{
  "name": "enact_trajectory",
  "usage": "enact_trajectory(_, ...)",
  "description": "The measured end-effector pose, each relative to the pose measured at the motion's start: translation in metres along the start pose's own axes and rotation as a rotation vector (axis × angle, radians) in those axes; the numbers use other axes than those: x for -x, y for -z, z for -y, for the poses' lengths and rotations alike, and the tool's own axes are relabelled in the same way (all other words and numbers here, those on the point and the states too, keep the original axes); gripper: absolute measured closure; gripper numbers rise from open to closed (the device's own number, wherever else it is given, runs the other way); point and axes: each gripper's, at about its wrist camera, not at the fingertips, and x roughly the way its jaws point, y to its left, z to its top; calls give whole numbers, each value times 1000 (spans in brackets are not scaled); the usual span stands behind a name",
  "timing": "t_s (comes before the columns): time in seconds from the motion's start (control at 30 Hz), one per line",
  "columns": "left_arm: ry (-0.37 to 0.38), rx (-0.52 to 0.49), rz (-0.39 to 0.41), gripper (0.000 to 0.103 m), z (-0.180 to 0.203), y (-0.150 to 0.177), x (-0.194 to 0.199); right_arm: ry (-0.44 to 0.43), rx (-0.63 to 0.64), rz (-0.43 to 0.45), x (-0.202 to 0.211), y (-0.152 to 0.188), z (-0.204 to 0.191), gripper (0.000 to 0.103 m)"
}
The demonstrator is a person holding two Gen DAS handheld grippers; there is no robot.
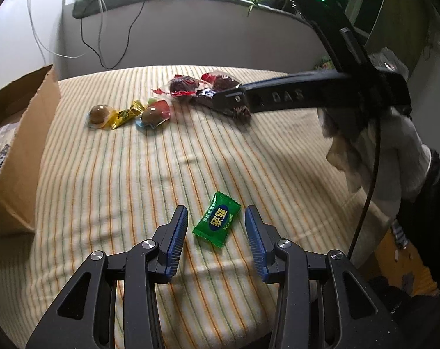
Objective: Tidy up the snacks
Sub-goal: 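Grasp the green candy with the left gripper while the right grasps another Snickers bar, then carry the green candy and Snickers bar over the box with both grippers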
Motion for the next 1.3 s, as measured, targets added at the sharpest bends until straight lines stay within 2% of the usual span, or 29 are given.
enact_trajectory(0.1, -1, -17, -11, 65, 5, -1, -5, 15, -26, -28, -12, -5, 9, 58)
enact_trajectory(0.13, -2, -22, -16, 68, 5, -1, -7, 15, -30, -33, -15, -6, 10, 59)
enact_trajectory(0.5, -28, -70, -30, 79, 8, 1, -17, 67, -13, -55, -31, -8, 18, 60)
enact_trajectory(0.57, -36, -71, -28, 81, 8, 1, -17, 70, -20, -74, -37, -8, 19, 67)
enact_trajectory(0.67, -41, -74, -23, 82, 7, 1, -17, 70, -23, -75, -40, -8, 20, 68)
enact_trajectory(1.0, -27, -12, 2, 83, -7, 1, -9, 39, -67, -54, -28, 0, 25, 70)
enact_trajectory(1.3, -41, 36, 52, 83, -27, -5, 10, 25, -50, -11, -5, -3, 8, 70)
